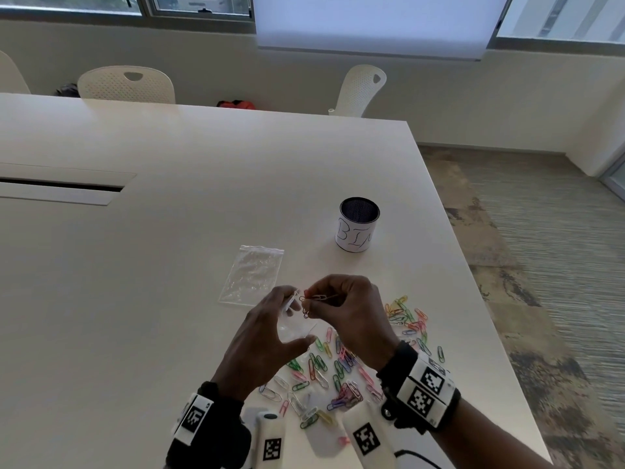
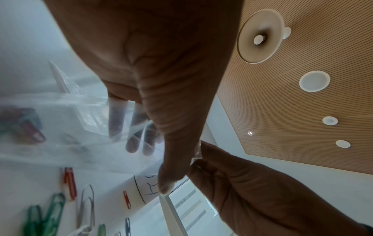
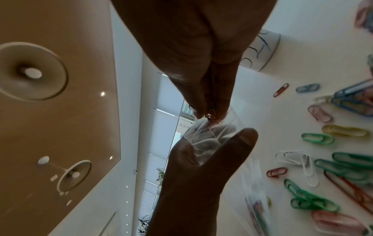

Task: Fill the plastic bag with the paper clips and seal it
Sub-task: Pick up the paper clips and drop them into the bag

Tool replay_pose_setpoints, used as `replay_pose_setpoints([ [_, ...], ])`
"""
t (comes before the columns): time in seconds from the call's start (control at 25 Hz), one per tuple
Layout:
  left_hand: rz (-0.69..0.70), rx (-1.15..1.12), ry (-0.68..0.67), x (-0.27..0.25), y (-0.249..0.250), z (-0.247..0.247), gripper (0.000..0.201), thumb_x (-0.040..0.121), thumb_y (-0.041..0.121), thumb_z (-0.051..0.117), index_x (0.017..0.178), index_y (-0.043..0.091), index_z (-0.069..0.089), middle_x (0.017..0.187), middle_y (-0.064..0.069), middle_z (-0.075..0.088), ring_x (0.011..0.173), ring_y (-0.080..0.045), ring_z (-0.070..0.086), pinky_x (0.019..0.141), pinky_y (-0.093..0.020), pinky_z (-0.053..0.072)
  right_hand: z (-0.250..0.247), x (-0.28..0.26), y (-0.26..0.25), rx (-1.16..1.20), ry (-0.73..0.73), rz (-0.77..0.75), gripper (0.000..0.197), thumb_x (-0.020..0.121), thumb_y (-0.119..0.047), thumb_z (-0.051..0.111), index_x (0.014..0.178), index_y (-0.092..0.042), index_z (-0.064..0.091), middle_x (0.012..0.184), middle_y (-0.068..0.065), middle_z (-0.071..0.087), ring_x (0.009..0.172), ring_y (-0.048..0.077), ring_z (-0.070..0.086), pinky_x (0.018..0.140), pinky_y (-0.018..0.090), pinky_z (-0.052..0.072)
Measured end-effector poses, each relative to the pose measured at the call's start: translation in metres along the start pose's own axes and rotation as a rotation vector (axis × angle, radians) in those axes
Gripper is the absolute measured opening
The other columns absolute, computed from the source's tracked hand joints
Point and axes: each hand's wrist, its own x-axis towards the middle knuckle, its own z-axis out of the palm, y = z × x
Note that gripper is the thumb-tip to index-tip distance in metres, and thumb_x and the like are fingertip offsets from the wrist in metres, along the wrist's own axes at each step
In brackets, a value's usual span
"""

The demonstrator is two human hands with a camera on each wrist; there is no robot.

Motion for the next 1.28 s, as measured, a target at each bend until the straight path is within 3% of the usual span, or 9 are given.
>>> replay_pose_setpoints([
  [0.24,-0.006,0.004,-0.001,0.001,-0.001,-0.001,0.061,0.077,0.039,0.087,0.124,0.030,0.049,0.110,0.014,0.063,0.099,-0.003,0.062,0.081,-0.022,0.055,-0.003,0.001,-0.010,-0.225,-0.071,-0.120,0.016,0.087,-0.009,0.080,0.103,-0.012,0.081,0.094,-0.002,0.081,0.082,-0.001,0.076,0.077,0.013,0.060],
  [0.4,-0.003,0.002,-0.001,-0.001,-0.003,0.000,0.068,0.077,0.043,0.086,0.130,0.029,0.048,0.114,0.016,0.062,0.104,0.001,0.060,0.087,-0.019,0.050,-0.023,0.022,0.001,-0.297,0.022,-0.113,0.015,0.086,-0.005,0.080,0.100,-0.010,0.081,0.095,0.000,0.081,0.080,0.002,0.075,0.076,0.008,0.057],
  [0.52,-0.011,-0.007,0.004,-0.002,-0.002,-0.002,0.070,0.077,0.044,0.087,0.132,0.028,0.048,0.115,0.016,0.062,0.105,0.000,0.060,0.088,-0.016,0.048,-0.032,0.044,0.019,-0.499,0.023,-0.116,0.014,0.090,-0.001,0.075,0.100,-0.008,0.082,0.102,0.007,0.081,0.085,0.008,0.074,0.076,0.002,0.052],
  [0.64,-0.002,-0.005,0.002,-0.002,-0.002,-0.002,0.070,0.076,0.044,0.087,0.131,0.030,0.047,0.115,0.017,0.062,0.106,0.001,0.060,0.088,-0.017,0.049,-0.028,0.057,0.039,-0.707,-0.124,-0.160,0.025,0.097,0.005,0.062,0.111,-0.007,0.079,0.118,0.010,0.076,0.101,0.018,0.074,0.088,0.019,0.058],
  [0.84,-0.005,0.001,-0.001,-0.003,-0.002,-0.001,0.070,0.075,0.046,0.086,0.130,0.033,0.046,0.115,0.019,0.061,0.107,0.000,0.060,0.090,-0.022,0.052,-0.028,0.060,0.054,-0.884,-0.346,-0.188,0.041,0.099,0.012,0.048,0.122,-0.010,0.074,0.131,0.005,0.067,0.110,0.017,0.066,0.099,0.028,0.056],
  [0.96,-0.001,0.001,0.001,-0.002,-0.001,-0.001,0.070,0.075,0.045,0.087,0.131,0.033,0.046,0.115,0.018,0.061,0.107,0.000,0.060,0.089,-0.023,0.053,-0.034,0.048,0.053,-0.894,-0.431,-0.187,0.039,0.102,0.008,0.045,0.122,-0.009,0.074,0.130,0.004,0.065,0.110,0.016,0.064,0.096,0.024,0.054],
  [1.12,0.002,0.004,-0.002,-0.001,-0.002,-0.002,0.071,0.075,0.045,0.087,0.131,0.033,0.046,0.114,0.019,0.061,0.107,0.000,0.060,0.089,-0.023,0.053,-0.047,0.026,0.044,-0.878,-0.549,-0.117,0.024,0.104,-0.005,0.052,0.111,-0.009,0.075,0.122,0.001,0.066,0.103,0.015,0.066,0.082,0.016,0.053],
  [1.2,0.002,0.009,-0.010,-0.001,-0.002,-0.002,0.070,0.075,0.043,0.087,0.130,0.033,0.046,0.114,0.018,0.061,0.106,-0.001,0.060,0.090,-0.025,0.053,-0.052,0.016,0.036,-0.880,-0.576,-0.093,0.020,0.103,-0.016,0.058,0.119,-0.013,0.070,0.125,0.000,0.065,0.106,0.014,0.066,0.077,0.013,0.048],
  [1.28,0.000,0.013,-0.015,0.000,-0.001,-0.002,0.070,0.075,0.042,0.088,0.130,0.033,0.046,0.114,0.016,0.061,0.106,-0.002,0.060,0.090,-0.026,0.053,-0.055,0.009,0.031,-0.939,-0.587,-0.081,0.043,0.097,-0.035,0.067,0.138,-0.024,0.059,0.136,-0.005,0.058,0.112,0.010,0.060,0.081,0.013,0.043],
])
